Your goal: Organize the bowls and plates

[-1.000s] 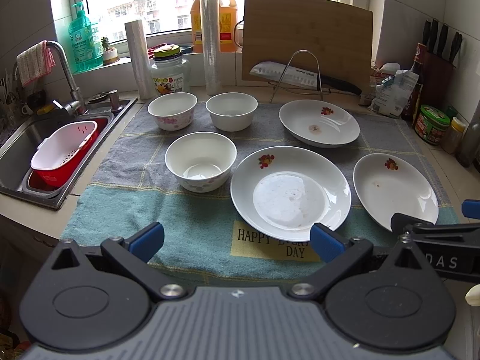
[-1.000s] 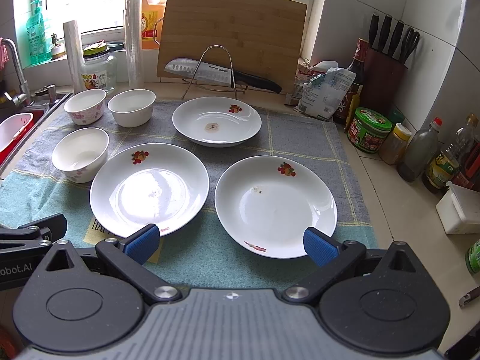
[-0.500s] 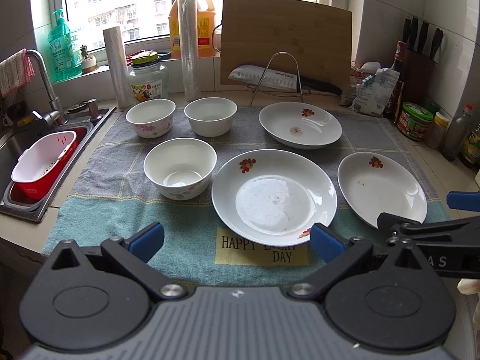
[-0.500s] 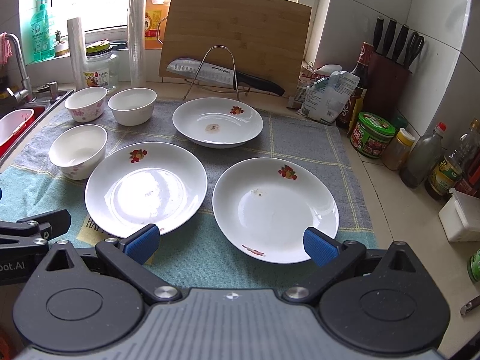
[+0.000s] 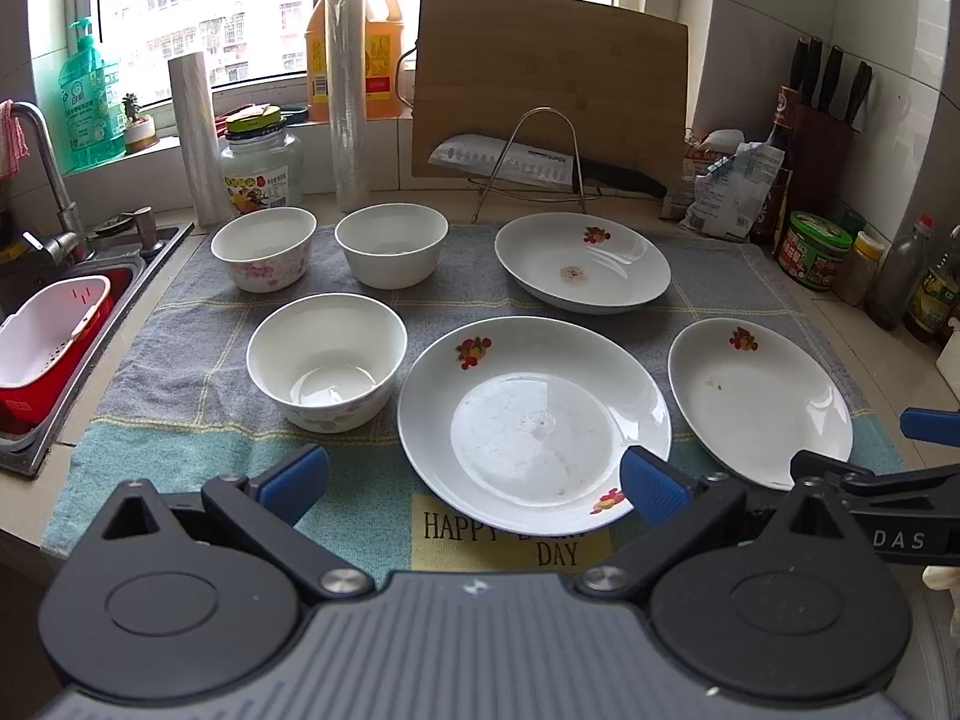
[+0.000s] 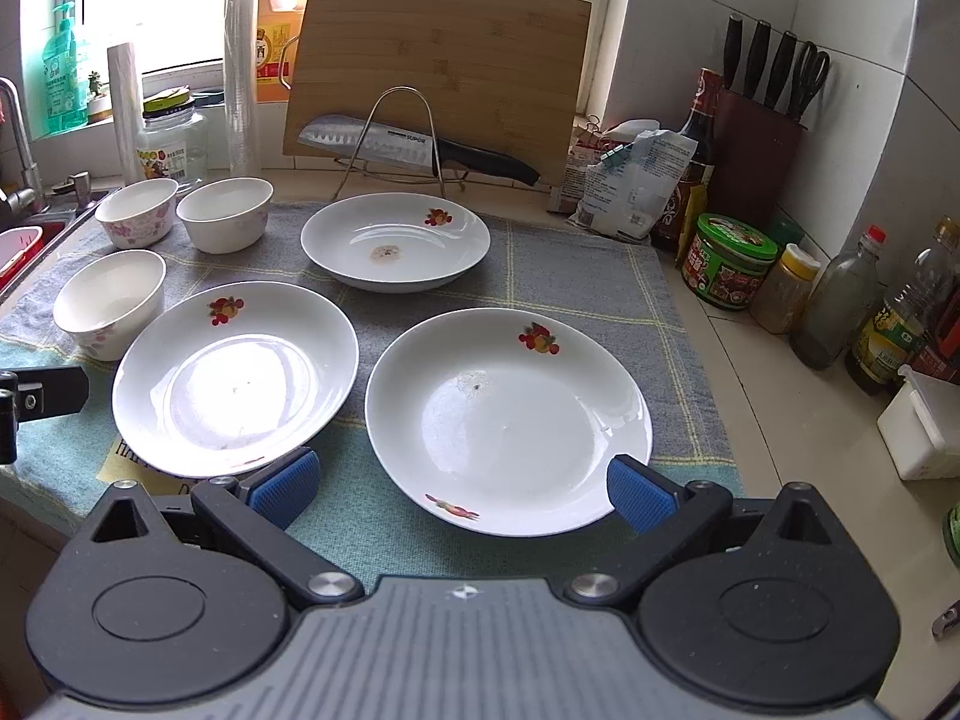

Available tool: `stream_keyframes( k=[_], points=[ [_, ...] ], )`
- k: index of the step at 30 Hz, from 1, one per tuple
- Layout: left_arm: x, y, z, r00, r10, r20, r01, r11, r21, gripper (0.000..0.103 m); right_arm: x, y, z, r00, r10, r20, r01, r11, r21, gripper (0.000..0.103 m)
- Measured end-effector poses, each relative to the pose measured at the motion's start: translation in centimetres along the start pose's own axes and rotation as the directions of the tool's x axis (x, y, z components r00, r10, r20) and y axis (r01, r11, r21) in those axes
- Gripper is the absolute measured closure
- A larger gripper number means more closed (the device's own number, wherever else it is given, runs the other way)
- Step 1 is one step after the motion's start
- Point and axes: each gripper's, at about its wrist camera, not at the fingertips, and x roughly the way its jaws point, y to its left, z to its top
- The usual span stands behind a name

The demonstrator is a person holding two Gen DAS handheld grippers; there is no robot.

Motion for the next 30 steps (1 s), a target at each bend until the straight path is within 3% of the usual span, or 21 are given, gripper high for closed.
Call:
stream_keyframes(
  k=[5, 12, 16, 19, 30],
  points=[
    [1.8, -0.6, 1.3, 0.999, -0.054, 0.008, 0.054, 0.997, 0.050, 0.001, 1.3, -1.1, -0.3, 1.000, -0.021, -0.001, 0.021, 1.000, 0.009, 0.000],
    [5.3, -1.1, 2.8, 0.992, -0.112, -0.052, 0.116, 0.991, 0.070, 0.001, 3.4, -2.9, -1.9, 0.998, -0.035, -0.049, 0.036, 0.999, 0.037, 0.000],
    [6.8, -1.6, 3.4, 0.981, -0.181, -0.071, 0.187, 0.978, 0.096, 0.001, 4.7, -3.5, -3.1, 0.996, -0.011, -0.085, 0.018, 0.997, 0.075, 0.000],
    [7.4, -2.3, 3.7, 0.979, -0.193, -0.067, 0.201, 0.971, 0.127, 0.001, 6.1, -3.4, -4.2, 0.994, -0.002, -0.108, 0.011, 0.997, 0.077, 0.000],
    [9.4, -3.9, 5.0, 0.958, -0.272, -0.093, 0.287, 0.929, 0.236, 0.001, 8.9, -3.2, -4.7, 0.995, 0.044, -0.092, -0.036, 0.996, 0.078, 0.000]
  ],
)
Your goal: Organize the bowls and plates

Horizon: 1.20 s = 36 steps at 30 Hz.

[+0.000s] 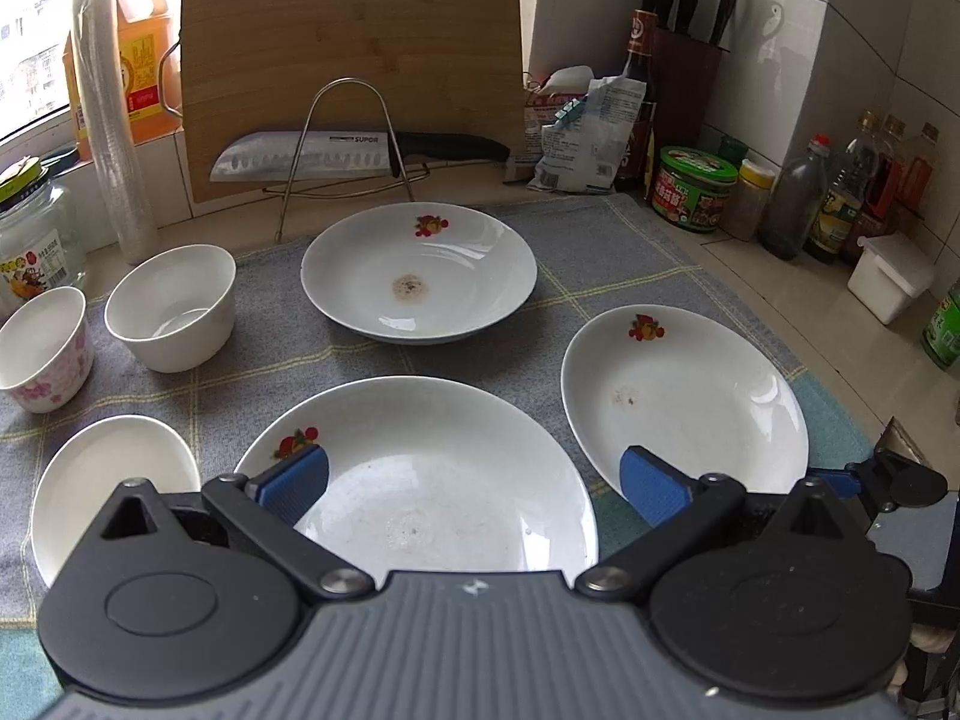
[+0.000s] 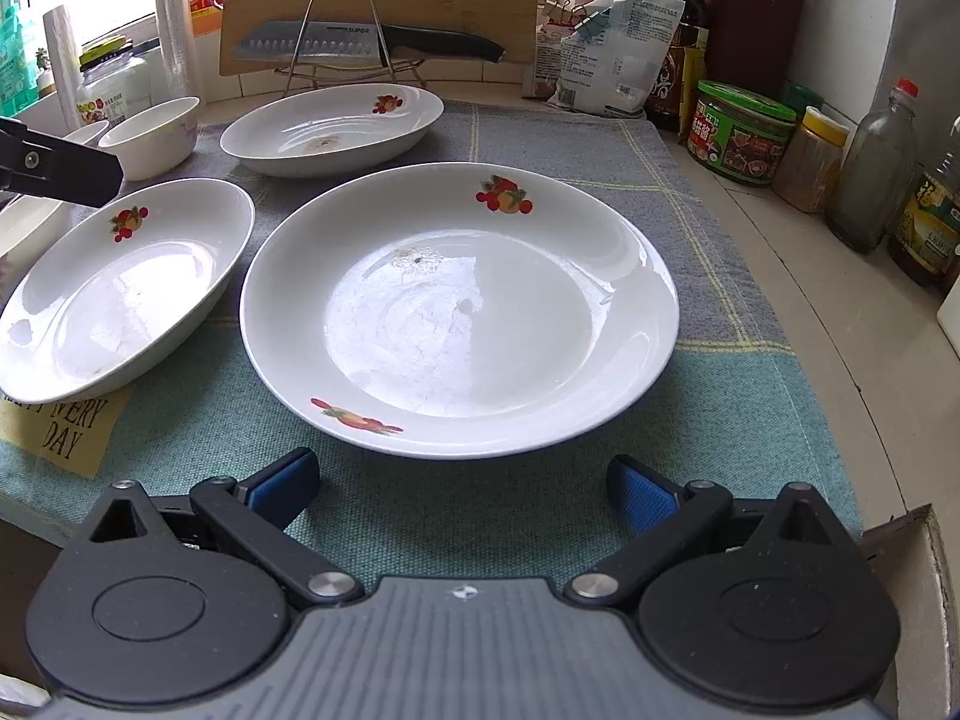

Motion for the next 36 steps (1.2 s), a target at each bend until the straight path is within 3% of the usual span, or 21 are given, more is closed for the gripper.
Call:
stream_keyframes(
  k=[12, 21, 25, 33, 36],
  points=[
    [3.2, -2.1, 2.6, 0.997, -0.077, -0.021, 0.078, 0.992, 0.100, 0.001, 0.5, -1.1, 0.0, 0.994, 0.103, 0.039, -0.098, 0.989, -0.113, 0.000],
    [6.2, -4.8, 5.0, 0.991, -0.111, -0.079, 0.117, 0.990, 0.078, 0.001, 0.7, -3.0, 0.3, 0.975, 0.221, 0.029, -0.208, 0.949, -0.238, 0.000],
    [7.9, -5.6, 5.6, 0.981, -0.130, -0.143, 0.140, 0.988, 0.059, 0.001, 0.6, -3.6, -0.1, 0.971, 0.236, 0.042, -0.219, 0.944, -0.249, 0.000],
    [11.0, -6.4, 6.7, 0.960, -0.169, -0.224, 0.196, 0.975, 0.107, 0.001, 0.5, -4.0, -0.7, 0.964, 0.256, 0.067, -0.229, 0.935, -0.269, 0.000],
    [12.2, -6.3, 7.0, 0.943, -0.198, -0.266, 0.234, 0.966, 0.110, 0.001, 0.4, -4.1, -0.7, 0.972, 0.223, 0.070, -0.201, 0.952, -0.231, 0.000]
  ],
)
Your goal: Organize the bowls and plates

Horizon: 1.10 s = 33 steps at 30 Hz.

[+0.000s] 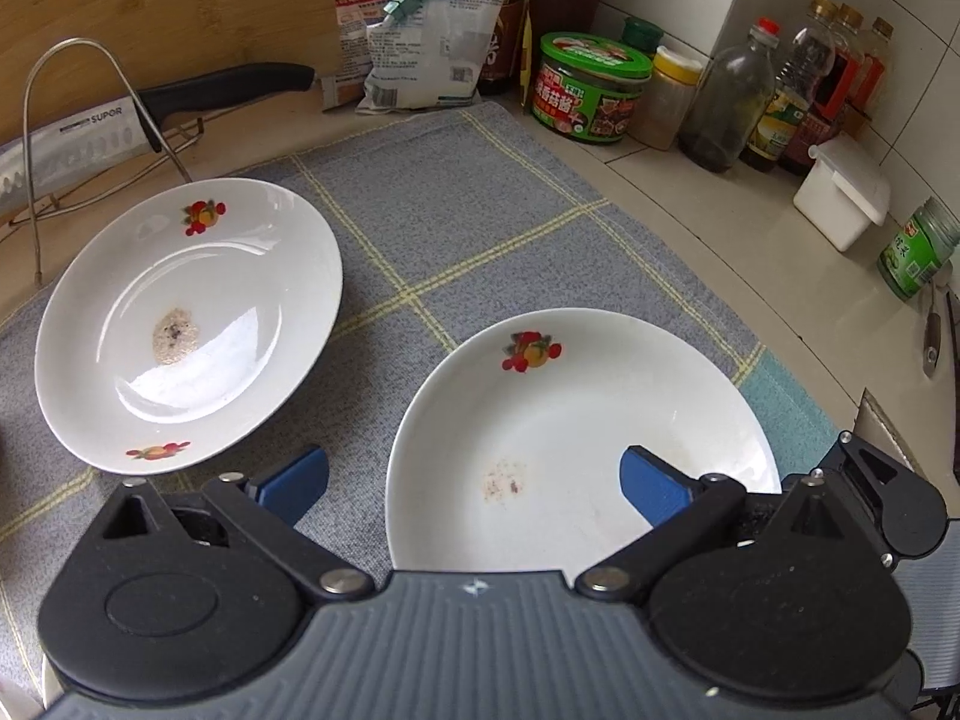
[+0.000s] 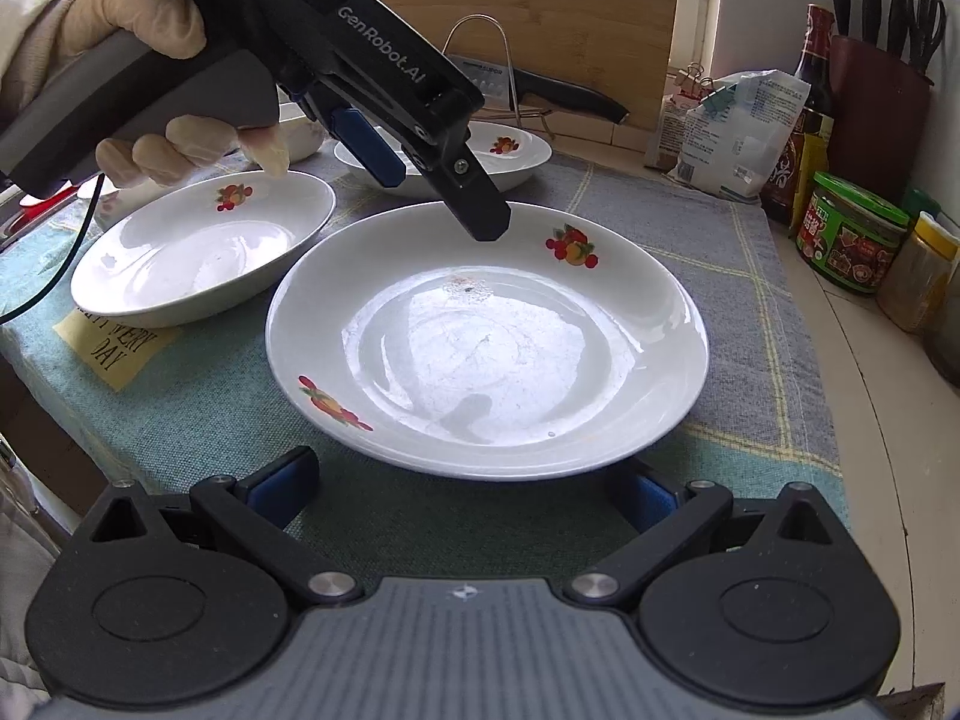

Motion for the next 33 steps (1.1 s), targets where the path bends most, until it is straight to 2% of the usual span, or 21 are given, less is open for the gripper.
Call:
stream_keyframes(
  k=[14, 33],
  points=[
    [2.9, 0.2, 1.2, 0.984, -0.122, -0.126, 0.130, 0.990, 0.056, 0.001, 0.3, -0.1, 0.1, 0.999, -0.045, 0.004, 0.045, 0.998, 0.039, 0.000],
    [3.5, -0.2, 1.7, 0.975, -0.147, -0.165, 0.164, 0.982, 0.091, 0.001, 0.6, -0.4, 0.5, 0.999, -0.043, 0.003, 0.043, 0.998, 0.037, 0.000]
  ],
)
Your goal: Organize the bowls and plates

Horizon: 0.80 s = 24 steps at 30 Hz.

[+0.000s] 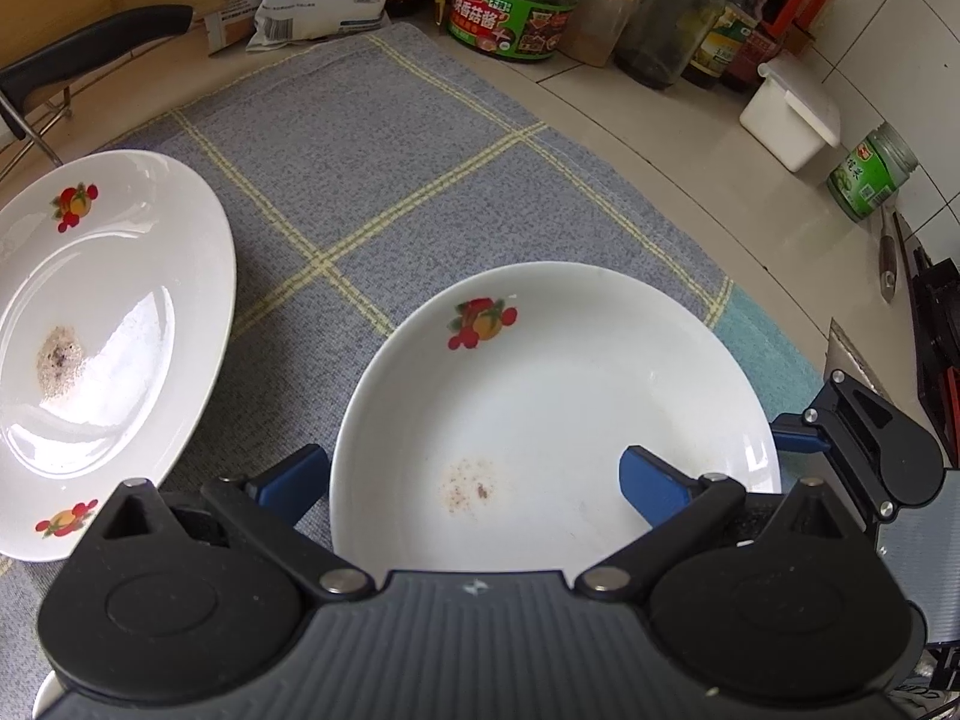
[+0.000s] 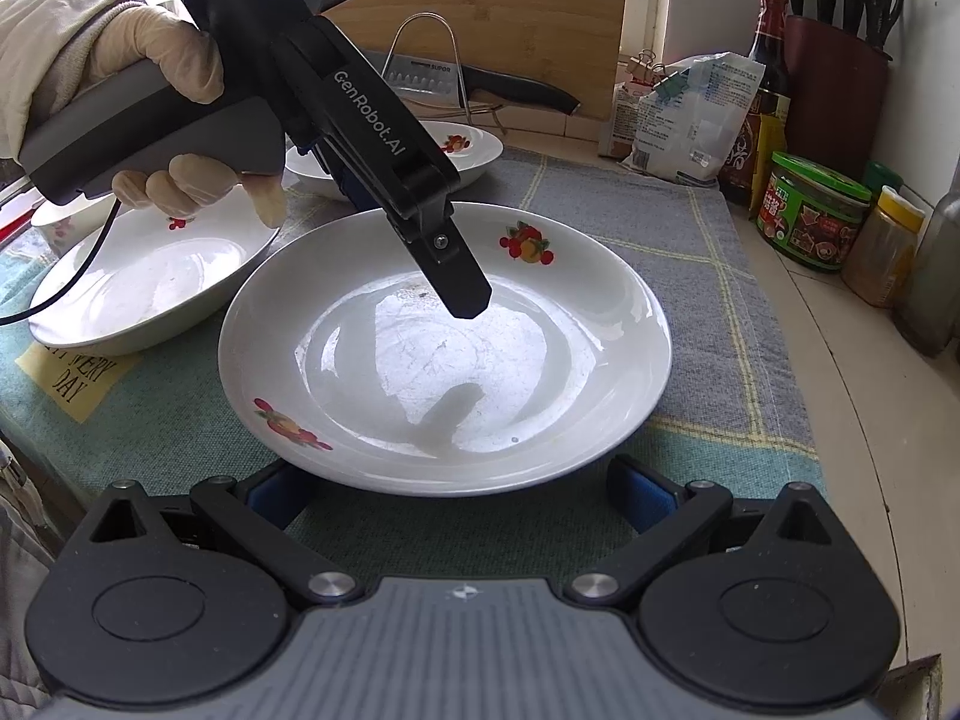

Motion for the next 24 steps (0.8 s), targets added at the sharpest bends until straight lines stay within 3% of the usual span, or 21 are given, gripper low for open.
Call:
stream_keyframes(
  k=[7, 16, 24],
  points=[
    [-0.1, -0.1, 0.2, 0.999, -0.028, -0.023, 0.029, 0.999, 0.032, 0.013, 0.0, 0.0, 0.1, 1.000, -0.006, -0.003, 0.006, 1.000, -0.007, 0.000],
    [0.2, -0.2, 0.7, 0.998, -0.036, -0.059, 0.040, 0.996, 0.076, 0.014, 0.0, -0.2, 0.1, 1.000, -0.001, -0.005, 0.001, 1.000, -0.003, 0.000],
    [0.5, 0.2, 1.3, 0.994, -0.059, -0.093, 0.065, 0.996, 0.059, 0.014, 0.0, 0.0, 0.3, 1.000, -0.002, -0.011, 0.002, 1.000, -0.023, 0.000]
  ],
)
